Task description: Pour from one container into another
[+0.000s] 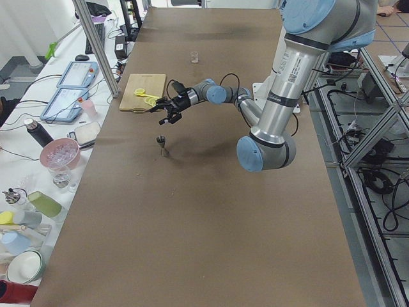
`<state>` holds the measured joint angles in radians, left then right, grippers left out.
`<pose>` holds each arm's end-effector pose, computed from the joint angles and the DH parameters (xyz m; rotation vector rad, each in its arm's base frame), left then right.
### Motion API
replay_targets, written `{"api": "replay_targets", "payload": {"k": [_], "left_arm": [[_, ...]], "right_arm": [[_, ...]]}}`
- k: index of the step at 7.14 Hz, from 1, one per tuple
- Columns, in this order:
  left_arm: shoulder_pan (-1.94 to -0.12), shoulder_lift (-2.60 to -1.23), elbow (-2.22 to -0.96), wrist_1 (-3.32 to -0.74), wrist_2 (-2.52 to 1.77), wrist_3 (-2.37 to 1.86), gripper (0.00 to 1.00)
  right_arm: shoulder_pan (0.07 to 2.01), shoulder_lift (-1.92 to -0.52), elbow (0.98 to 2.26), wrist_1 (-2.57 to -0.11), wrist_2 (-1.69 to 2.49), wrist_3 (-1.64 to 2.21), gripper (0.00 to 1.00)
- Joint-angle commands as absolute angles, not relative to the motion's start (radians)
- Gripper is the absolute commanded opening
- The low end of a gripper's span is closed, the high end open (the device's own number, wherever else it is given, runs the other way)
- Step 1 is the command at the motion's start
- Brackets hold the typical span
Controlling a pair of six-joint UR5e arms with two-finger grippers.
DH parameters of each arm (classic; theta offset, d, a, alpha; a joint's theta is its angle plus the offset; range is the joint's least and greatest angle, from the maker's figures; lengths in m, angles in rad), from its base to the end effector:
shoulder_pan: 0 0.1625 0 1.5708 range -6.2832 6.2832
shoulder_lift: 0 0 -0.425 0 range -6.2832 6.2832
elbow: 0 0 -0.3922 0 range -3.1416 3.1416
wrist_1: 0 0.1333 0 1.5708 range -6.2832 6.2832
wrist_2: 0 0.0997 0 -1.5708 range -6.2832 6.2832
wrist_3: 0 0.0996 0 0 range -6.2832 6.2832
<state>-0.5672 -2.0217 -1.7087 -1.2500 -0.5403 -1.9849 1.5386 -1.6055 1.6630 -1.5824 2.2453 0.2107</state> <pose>0.4063 -0.5181 0.3502 1.0919 0.1730 -1.0228 0.0556 -0.4820 0.6378 -0.0379 -0.6755 0.1562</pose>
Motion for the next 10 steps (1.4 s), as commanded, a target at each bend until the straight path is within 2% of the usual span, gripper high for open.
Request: {"api": "replay_targets", "payload": {"k": [1, 10], "left_arm": [[-0.584, -2.029, -1.697, -1.308, -0.548, -1.939, 0.99], [-0.649, -2.033, -1.649, -1.555, -0.546, -1.637, 0.99]], "right_arm": [[1.539, -1.606, 1.667, -1.583, 2.246, 0.210, 1.00], [1.539, -1.603, 1.680, -1.583, 2.238, 0.218, 1.00]]}}
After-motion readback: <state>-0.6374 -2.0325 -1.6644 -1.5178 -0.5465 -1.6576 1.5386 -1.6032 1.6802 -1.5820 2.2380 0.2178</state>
